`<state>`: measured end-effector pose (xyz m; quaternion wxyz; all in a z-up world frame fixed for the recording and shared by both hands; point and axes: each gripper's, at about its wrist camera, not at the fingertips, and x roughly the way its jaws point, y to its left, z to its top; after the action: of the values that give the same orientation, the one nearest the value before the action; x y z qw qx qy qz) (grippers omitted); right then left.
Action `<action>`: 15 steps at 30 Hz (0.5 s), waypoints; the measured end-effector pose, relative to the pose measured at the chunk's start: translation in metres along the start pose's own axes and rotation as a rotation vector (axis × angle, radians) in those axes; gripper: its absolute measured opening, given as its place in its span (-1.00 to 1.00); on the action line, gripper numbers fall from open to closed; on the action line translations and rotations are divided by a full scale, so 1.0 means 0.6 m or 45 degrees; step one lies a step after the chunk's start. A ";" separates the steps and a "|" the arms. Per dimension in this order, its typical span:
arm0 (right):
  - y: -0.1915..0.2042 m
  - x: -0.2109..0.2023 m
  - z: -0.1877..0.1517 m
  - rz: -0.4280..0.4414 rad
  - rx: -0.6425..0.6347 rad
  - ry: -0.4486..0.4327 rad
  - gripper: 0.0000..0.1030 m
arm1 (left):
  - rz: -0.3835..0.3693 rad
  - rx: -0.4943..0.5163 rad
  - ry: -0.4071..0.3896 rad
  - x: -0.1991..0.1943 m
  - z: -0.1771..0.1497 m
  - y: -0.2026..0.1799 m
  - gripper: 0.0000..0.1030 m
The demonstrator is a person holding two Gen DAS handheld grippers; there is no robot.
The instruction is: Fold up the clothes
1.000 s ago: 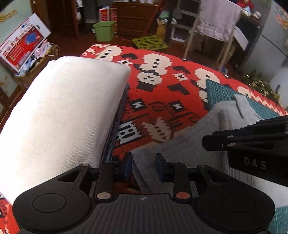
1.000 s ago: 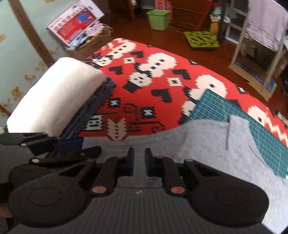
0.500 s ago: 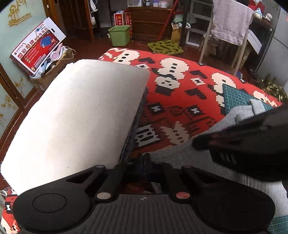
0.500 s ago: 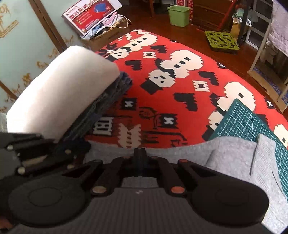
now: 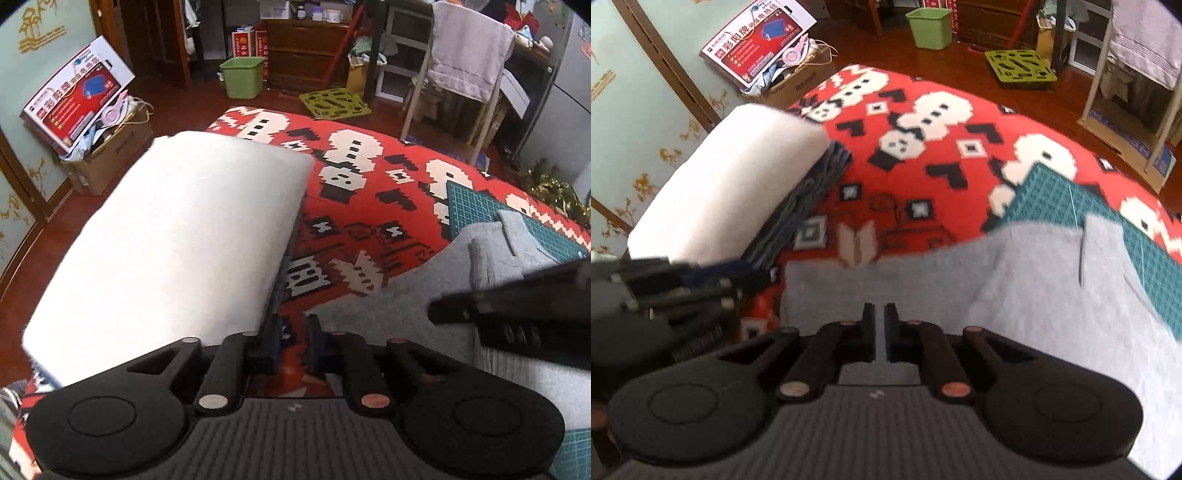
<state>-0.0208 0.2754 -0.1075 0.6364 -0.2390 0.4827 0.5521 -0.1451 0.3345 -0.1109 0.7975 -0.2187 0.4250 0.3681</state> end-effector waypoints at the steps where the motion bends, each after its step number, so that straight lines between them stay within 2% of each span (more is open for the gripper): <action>1: 0.006 -0.006 -0.009 -0.001 -0.005 0.003 -0.84 | -0.010 -0.019 0.007 -0.008 -0.001 0.005 -0.61; 7: 0.065 -0.017 -0.048 0.001 -0.063 0.006 -0.81 | -0.086 -0.057 0.049 -0.056 -0.016 0.028 -0.61; 9: 0.088 -0.012 -0.054 -0.013 -0.084 -0.004 -0.71 | -0.086 -0.064 0.045 -0.071 -0.022 0.040 -0.61; 11: 0.110 -0.004 -0.054 -0.035 -0.107 -0.016 -0.52 | -0.083 -0.072 0.038 -0.083 -0.027 0.052 -0.61; 13: 0.126 0.007 -0.052 -0.074 -0.129 -0.024 -0.49 | -0.101 -0.083 0.032 -0.092 -0.032 0.065 -0.62; 15: 0.136 0.014 -0.050 -0.104 -0.131 -0.026 -0.37 | -0.115 -0.080 0.023 -0.099 -0.036 0.072 -0.62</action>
<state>-0.1081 0.2770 -0.1087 0.6502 -0.2850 0.4370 0.5523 -0.2113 0.3238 -0.0745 0.8022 -0.2658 0.4100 0.3431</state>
